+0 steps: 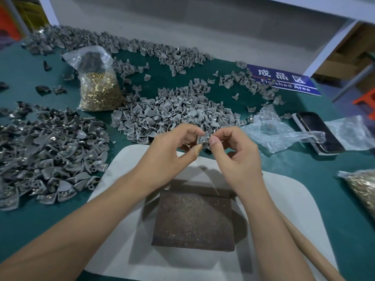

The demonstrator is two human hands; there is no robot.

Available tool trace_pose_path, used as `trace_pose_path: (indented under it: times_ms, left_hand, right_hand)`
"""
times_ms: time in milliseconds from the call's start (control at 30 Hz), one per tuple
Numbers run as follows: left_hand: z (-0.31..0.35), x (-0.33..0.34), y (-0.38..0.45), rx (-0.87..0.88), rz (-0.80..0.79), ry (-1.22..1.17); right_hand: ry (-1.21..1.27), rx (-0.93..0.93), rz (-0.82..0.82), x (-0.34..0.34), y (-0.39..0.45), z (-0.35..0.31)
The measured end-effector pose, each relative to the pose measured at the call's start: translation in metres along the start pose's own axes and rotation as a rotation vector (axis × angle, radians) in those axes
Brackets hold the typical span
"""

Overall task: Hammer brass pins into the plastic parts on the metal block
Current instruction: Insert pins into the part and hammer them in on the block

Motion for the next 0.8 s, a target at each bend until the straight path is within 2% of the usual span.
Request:
trace_pose_path:
  times_ms: [200,800]
  left_hand:
    - [-0.004,0.001,-0.001,-0.062,0.011,-0.157]
    - [-0.017,-0.002,0.001,-0.147,0.041,-0.372]
  right_hand:
    - [0.058,0.047,0.015,-0.001,0.0,-0.002]
    - [0.142,0.134,0.043,-0.004,0.0,0.002]
Point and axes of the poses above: each hand's wrist, its own y-axis towards the middle knuckle, its own x-axis out of the palm, z = x × y, the point moved 8 cm from there along y, towards the middle knuckle, and after that the axes turned 2 degrees about -x, right-handed, at the moved point
